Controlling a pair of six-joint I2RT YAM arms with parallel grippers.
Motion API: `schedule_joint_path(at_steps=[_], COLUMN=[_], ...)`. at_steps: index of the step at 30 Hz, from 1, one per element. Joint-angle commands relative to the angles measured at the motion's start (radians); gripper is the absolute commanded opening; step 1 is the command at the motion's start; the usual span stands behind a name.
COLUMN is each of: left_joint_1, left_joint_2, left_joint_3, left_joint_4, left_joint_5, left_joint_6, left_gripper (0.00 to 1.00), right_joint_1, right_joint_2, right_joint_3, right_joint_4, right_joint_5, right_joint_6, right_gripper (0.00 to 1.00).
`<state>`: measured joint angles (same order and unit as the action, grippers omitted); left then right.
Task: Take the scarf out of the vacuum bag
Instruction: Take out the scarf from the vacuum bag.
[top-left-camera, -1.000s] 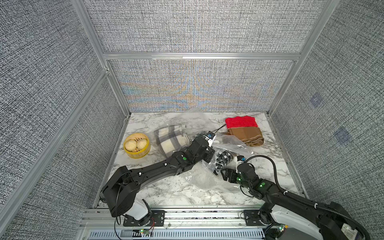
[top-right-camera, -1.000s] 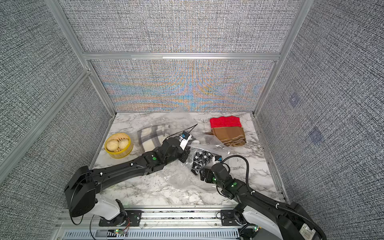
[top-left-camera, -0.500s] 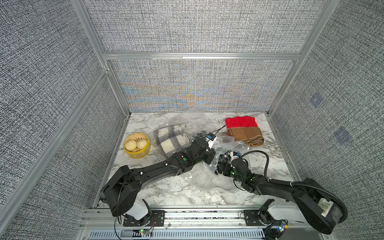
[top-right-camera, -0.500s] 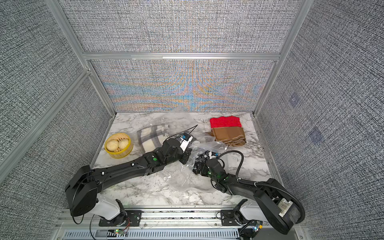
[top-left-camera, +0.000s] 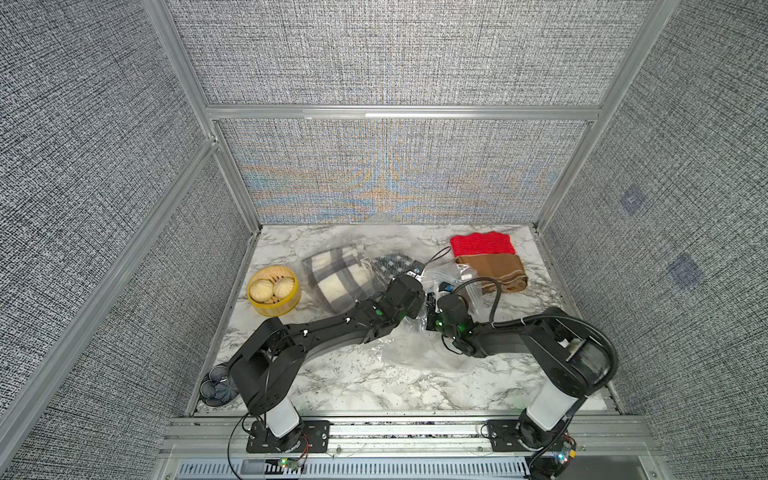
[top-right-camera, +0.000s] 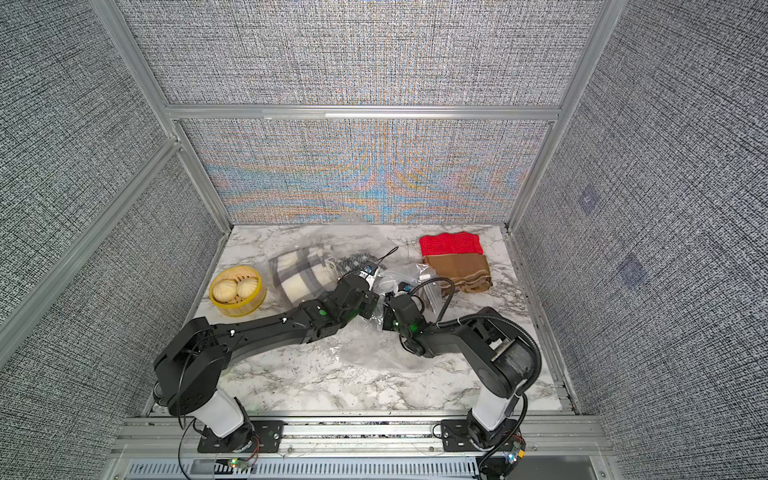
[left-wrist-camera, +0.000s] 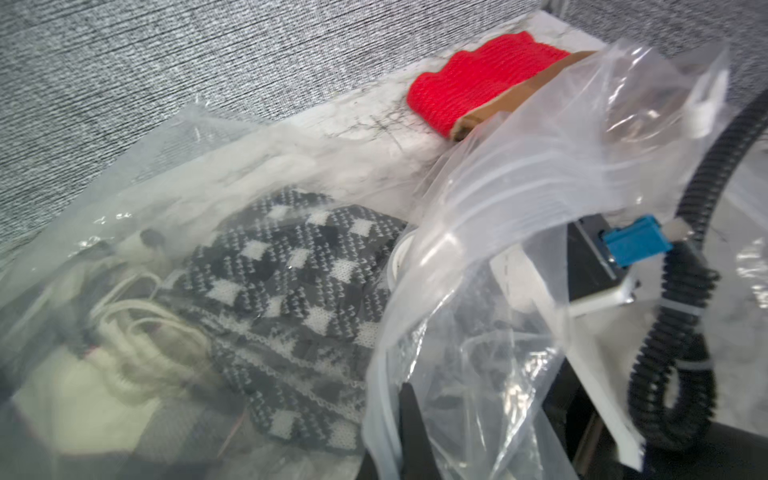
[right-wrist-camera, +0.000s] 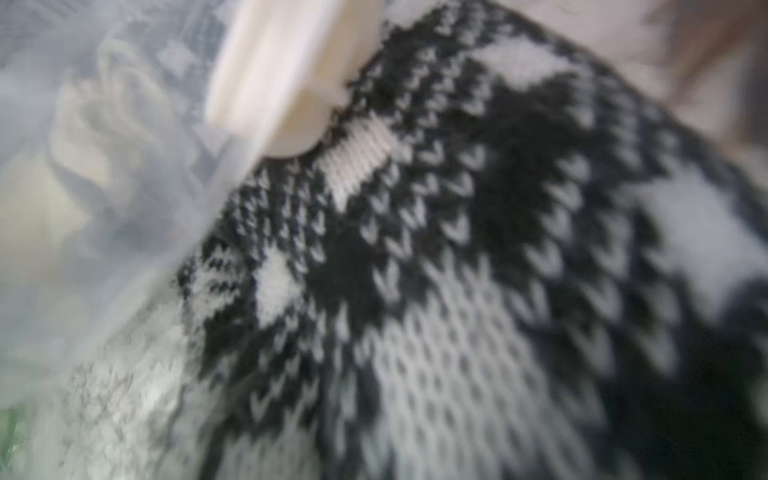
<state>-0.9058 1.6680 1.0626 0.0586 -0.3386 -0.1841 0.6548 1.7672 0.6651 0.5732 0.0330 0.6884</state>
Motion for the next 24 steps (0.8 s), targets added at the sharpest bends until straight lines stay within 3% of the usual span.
schedule_joint_path(at_steps=[1,8,24], left_joint_1=[0.041,0.124,0.131], left_joint_2=[0.015,0.124,0.18], left_joint_3=[-0.014,0.051,0.085], left_joint_4=[0.044,0.031,0.036], left_joint_5=[0.012,0.044,-0.01], left_joint_6=[-0.004,-0.004,-0.017], left_gripper=[0.0,0.0,0.0], right_joint_1=[0.002,-0.01,-0.011], right_joint_2=[0.077,0.152,-0.351], right_joint_3=[0.07,0.114,-0.173], right_joint_4=[0.034,0.062,-0.326], right_joint_5=[-0.094,-0.13,-0.173], right_joint_6=[-0.022,-0.025,-0.063], right_gripper=[0.0,0.0,0.0])
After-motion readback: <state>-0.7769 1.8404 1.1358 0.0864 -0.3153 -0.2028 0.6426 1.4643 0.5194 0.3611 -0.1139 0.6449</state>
